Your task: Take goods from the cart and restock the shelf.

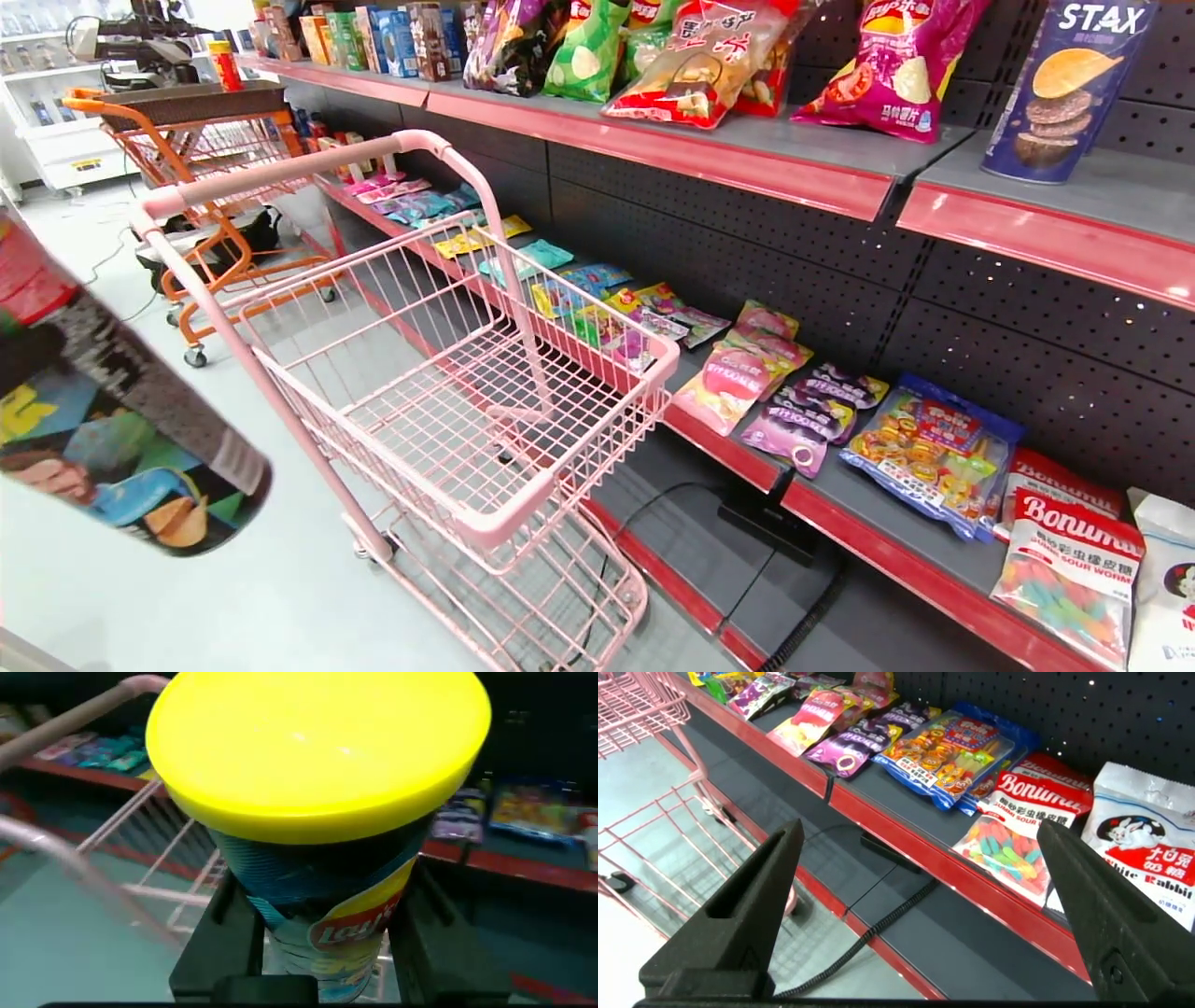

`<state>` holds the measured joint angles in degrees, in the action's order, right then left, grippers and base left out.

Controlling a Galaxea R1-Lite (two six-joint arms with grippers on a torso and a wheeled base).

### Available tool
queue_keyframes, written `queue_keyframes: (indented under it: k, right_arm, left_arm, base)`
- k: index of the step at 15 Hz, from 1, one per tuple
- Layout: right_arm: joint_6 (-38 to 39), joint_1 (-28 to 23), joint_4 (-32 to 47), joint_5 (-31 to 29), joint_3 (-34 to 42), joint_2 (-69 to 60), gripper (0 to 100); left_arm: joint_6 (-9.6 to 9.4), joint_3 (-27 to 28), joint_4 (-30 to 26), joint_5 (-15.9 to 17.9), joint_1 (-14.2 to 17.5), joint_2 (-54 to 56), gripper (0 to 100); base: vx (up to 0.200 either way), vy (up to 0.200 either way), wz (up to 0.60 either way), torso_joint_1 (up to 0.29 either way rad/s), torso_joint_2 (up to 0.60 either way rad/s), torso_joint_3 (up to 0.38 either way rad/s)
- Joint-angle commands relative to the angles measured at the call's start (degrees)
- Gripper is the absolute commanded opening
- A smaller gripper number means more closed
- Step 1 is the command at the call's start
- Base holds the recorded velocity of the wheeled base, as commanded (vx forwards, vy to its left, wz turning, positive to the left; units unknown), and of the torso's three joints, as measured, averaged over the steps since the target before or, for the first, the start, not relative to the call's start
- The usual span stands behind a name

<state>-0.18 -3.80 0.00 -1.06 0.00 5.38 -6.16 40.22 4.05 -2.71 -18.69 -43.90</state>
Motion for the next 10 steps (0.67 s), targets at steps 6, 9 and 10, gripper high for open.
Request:
queue_keyframes:
  k: [6, 9, 10]
  right_arm:
    - [-0.1, 0.0, 0.0, 0.0, 0.0, 0.0, 100]
    - [-0.1, 0.0, 0.0, 0.0, 0.0, 0.0, 100]
    - [-0.1, 0.0, 0.0, 0.0, 0.0, 0.0, 100]
  left_arm:
    - [-0.70, -7.4, -9.0, -10.9, 6.9, 15.9, 0]
    - [-0.88, -9.5, -8.8, -10.8, 6.9, 16.7, 0]
    - [-0.79, -9.7, -8.7, -10.9, 6.9, 16.7, 0]
  base:
    - [0.000, 0.000, 0.00, 0.000, 0.00, 0.000]
    - [0.000, 0.000, 0.00, 0.000, 0.00, 0.000]
    - [0.000, 0.000, 0.00, 0.000, 0.00, 0.000]
